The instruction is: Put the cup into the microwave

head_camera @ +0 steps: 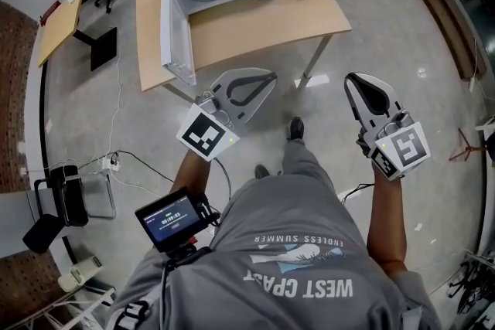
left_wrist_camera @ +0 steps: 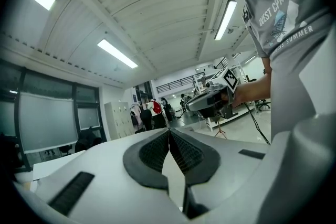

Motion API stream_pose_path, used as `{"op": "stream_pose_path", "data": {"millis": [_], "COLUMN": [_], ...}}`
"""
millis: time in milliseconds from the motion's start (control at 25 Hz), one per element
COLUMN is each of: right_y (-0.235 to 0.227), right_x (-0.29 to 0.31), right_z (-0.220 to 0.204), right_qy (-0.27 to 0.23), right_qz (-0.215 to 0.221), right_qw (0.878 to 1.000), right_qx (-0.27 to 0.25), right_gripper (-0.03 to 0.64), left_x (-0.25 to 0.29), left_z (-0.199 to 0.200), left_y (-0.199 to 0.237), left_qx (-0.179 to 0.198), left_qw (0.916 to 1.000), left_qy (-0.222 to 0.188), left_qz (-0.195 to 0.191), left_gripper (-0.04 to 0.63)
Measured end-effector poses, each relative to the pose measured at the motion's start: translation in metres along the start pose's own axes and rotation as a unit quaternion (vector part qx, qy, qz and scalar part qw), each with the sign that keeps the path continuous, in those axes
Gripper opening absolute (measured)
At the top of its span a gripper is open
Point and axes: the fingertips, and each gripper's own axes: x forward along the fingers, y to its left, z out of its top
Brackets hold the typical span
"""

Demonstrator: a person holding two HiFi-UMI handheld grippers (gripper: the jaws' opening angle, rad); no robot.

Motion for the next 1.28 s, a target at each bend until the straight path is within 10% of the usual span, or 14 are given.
{"op": "stream_pose_path", "data": {"millis": [1280], "right_y": [-0.257], "right_x": [0.304], "right_z": [-0.106], "right_qy": [0.058], "right_qz": [0.097], "right_qw": [0.991], "right_qx": [0.066], "right_gripper": [0.021], "left_x": [0.134], "left_z": [-0.146], "left_y": [0.24], "left_qx": [-0.091], "left_qw": [0.9827], "left_qy": [0.113], "left_qz": [0.115], "left_gripper": [0.021]}}
